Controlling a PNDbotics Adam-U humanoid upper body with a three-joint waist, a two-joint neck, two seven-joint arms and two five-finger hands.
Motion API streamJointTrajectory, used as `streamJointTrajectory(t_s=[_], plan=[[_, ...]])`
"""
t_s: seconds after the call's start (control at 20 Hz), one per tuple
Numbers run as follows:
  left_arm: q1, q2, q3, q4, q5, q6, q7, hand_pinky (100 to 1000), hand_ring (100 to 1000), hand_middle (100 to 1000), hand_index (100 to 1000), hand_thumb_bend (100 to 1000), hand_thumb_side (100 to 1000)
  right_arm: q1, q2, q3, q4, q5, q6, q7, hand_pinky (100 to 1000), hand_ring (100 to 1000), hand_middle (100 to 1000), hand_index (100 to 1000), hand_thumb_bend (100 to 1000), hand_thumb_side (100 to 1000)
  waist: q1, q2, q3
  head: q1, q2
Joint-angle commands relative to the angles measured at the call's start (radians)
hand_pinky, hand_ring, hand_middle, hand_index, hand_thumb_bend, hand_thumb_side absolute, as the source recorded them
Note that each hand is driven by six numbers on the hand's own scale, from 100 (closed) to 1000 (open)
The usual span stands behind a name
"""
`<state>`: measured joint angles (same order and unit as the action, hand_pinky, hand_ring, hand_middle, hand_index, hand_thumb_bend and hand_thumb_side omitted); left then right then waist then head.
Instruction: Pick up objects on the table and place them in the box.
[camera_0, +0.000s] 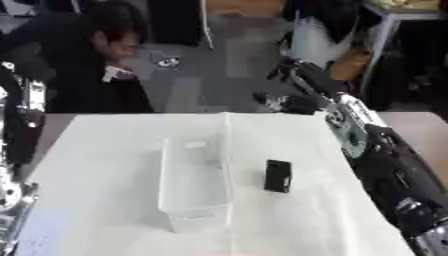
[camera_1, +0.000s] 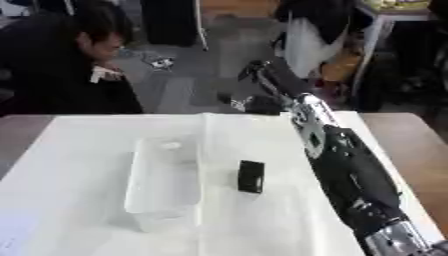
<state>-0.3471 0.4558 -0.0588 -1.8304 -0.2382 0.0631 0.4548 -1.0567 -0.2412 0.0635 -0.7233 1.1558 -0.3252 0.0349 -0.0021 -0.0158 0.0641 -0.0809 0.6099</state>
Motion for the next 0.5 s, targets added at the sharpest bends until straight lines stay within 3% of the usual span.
streamJointTrajectory(t_s=[0.05, 0.35, 0.45, 0.5], plan=[[-0.01, 0.012, -0.001, -0.008, 0.001, -0.001, -0.006, 560, 707, 817, 863, 157, 1000, -0.063, -0.002, -0.017, 0.081, 0.148, -0.015, -0.013, 757, 689, 708, 626, 741, 1000, 0.002, -0.015, 0.002, -0.013, -0.002], [-0.01, 0.012, -0.002, -0.008, 0.001, -0.001, -0.01, 560, 706, 817, 863, 157, 1000, -0.079, 0.008, -0.04, 0.169, 0.338, -0.035, -0.029, 780, 716, 730, 615, 773, 1000, 0.002, -0.015, 0.001, -0.022, -0.012], [-0.01, 0.012, -0.003, -0.008, 0.001, -0.001, -0.011, 559, 706, 817, 863, 156, 1000, -0.08, 0.01, -0.043, 0.184, 0.38, -0.044, -0.021, 798, 737, 741, 617, 823, 1000, 0.002, -0.015, 0.001, -0.028, -0.019], [-0.01, 0.013, -0.003, -0.008, 0.001, -0.001, -0.012, 560, 705, 817, 862, 156, 1000, -0.08, 0.011, -0.043, 0.191, 0.402, -0.05, -0.013, 816, 753, 753, 625, 801, 1000, 0.002, -0.015, 0.001, -0.033, -0.023]])
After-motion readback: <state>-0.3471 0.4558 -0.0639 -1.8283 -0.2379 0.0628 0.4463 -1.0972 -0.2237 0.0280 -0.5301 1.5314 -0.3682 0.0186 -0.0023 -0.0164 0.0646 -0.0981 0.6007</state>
